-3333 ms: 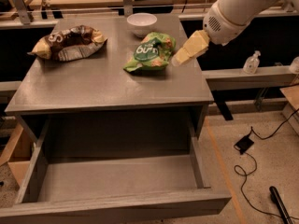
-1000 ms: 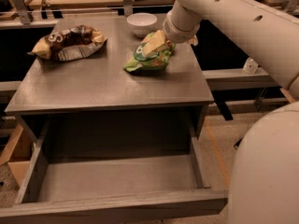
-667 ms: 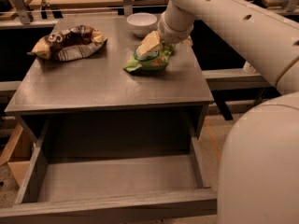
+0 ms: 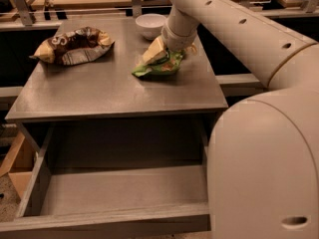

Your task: Place green rice chip bag into top drawer

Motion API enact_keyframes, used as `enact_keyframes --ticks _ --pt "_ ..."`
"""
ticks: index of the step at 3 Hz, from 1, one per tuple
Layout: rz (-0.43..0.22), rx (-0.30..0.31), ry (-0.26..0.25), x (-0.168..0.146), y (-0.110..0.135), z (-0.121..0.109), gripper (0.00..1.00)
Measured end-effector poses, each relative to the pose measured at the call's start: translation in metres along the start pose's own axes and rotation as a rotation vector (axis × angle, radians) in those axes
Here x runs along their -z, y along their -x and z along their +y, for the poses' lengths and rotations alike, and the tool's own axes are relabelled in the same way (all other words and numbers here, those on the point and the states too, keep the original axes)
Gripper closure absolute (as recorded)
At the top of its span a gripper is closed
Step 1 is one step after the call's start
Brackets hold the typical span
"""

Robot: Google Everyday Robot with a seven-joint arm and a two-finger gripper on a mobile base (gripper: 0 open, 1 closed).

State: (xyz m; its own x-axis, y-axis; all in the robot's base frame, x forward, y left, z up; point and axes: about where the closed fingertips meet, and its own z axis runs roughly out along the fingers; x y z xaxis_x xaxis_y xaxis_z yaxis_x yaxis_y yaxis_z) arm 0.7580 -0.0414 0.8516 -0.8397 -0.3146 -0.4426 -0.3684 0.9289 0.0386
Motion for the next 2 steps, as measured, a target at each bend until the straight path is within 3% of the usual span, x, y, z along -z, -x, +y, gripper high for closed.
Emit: enact_keyframes --ticks 1,2 --pt "0.023 -0.009 0.011 -0.0131 0.0013 0.0009 0.18" --pt "0.026 -0.014 0.012 -0.0137 0.0001 0.002 0.42"
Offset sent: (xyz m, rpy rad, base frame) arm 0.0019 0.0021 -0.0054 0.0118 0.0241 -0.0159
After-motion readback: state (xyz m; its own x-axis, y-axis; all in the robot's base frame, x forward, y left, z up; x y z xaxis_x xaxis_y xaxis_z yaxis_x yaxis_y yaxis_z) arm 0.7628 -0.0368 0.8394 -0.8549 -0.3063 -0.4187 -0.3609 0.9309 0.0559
